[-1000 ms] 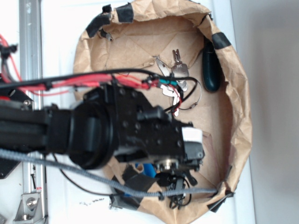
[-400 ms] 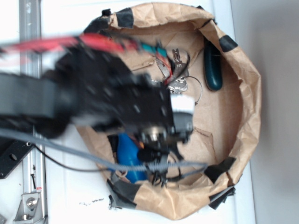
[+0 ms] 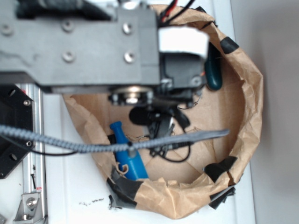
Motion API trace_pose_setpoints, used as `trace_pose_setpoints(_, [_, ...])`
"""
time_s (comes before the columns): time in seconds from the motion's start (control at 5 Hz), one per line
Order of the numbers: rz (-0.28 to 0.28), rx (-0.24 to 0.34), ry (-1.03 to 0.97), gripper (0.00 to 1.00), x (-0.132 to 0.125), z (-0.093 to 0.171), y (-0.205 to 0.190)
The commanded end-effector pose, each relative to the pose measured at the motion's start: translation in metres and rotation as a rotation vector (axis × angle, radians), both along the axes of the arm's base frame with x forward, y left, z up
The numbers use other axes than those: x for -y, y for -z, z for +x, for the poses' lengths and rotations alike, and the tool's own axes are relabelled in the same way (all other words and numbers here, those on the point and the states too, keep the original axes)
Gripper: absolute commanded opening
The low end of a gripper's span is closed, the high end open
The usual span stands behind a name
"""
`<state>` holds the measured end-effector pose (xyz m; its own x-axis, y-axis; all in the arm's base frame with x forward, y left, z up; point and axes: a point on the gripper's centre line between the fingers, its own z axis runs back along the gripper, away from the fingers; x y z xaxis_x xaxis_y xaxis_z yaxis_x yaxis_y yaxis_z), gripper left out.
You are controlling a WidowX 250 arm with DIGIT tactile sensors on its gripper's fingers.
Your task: Grab the yellow duck.
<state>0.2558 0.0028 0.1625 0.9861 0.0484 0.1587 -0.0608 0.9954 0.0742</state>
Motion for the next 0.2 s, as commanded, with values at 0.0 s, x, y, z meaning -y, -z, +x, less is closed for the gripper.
trace_pose_setpoints(0.0, [0.055,0.045,0.036,0.0,-0.0025,0.0036,-0.0196])
